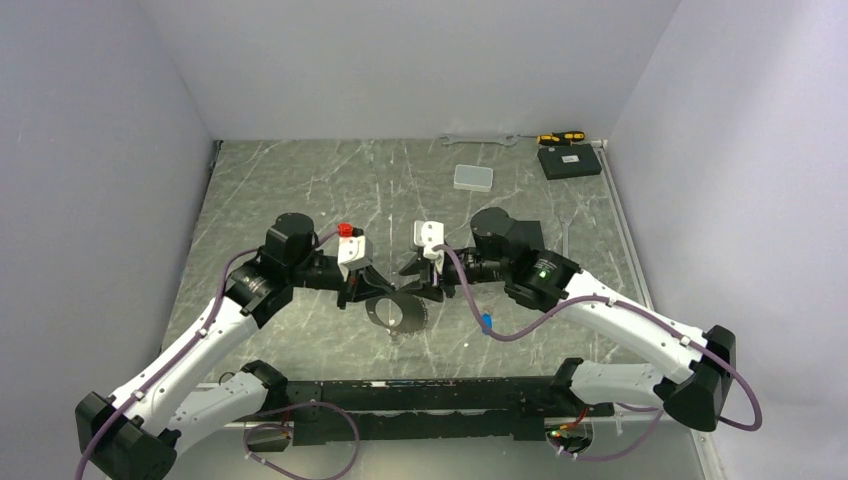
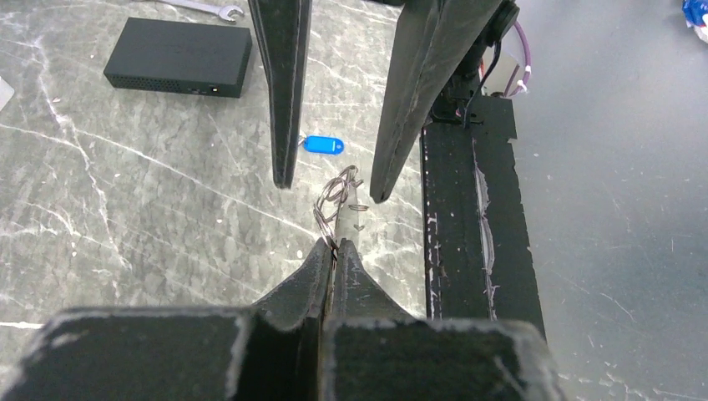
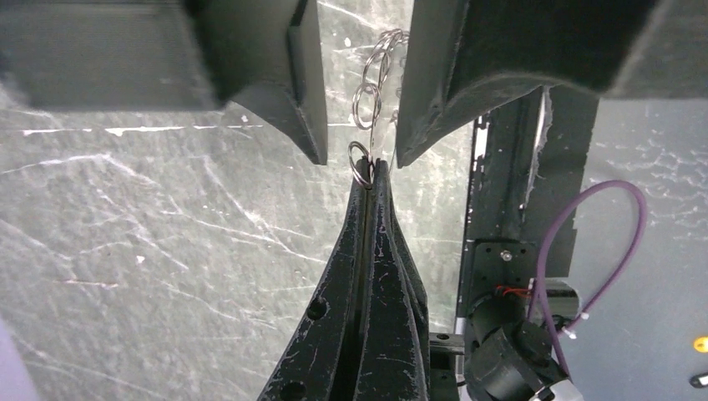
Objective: Put the keys on the keyring
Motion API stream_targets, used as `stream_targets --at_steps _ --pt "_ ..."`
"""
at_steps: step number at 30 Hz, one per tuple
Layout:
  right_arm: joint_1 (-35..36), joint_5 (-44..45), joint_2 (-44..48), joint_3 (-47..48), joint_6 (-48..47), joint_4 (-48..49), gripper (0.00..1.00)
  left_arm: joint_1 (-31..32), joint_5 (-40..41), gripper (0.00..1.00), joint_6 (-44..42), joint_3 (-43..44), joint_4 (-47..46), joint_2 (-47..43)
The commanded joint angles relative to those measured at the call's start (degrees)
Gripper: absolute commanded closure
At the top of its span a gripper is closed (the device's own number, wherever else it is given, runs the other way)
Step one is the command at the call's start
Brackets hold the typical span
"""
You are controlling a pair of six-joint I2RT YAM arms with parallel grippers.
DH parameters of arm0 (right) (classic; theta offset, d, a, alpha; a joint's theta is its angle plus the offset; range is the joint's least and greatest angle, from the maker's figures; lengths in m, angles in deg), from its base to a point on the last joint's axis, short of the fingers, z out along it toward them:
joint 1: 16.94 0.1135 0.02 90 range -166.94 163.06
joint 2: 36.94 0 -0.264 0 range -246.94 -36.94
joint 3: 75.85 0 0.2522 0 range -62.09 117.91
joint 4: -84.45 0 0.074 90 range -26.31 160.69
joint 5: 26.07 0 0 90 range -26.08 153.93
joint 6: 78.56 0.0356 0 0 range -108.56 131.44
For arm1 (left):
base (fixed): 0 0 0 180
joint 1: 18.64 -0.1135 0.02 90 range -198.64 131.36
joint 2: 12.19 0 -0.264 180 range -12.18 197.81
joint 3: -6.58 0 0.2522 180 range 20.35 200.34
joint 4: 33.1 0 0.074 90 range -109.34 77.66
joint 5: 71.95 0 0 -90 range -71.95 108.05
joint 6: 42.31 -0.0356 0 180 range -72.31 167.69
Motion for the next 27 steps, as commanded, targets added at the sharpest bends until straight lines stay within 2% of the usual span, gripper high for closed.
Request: stream_targets --at_steps 1,5,14,20,27 --pt "0.1 1.9 2.5 2.0 -2.6 -1.9 0.57 -0.2 -1.2 1.0 -2.9 3.2 1.4 0.3" --pt "0.1 1.4 1.2 3.7 -3.9 -4.9 0.53 -0.1 -3.0 1.0 -3.4 3.6 2.5 1.0" --pt "0.2 -0.7 -3.8 8.1 -4.4 -8.8 0.53 -0.1 -5.4 1.0 -3.5 4.1 3.6 2.5" --pt "0.2 -2.3 -6.3 9.3 -4.2 -9.9 0.61 -0.2 -5.3 1.0 -3.5 4.3 3.7 2.8" --pt "0.3 -3.2 -7.7 9.0 -3.7 -9.3 0.76 -0.1 -4.9 1.0 -3.3 4.0 3.6 2.6"
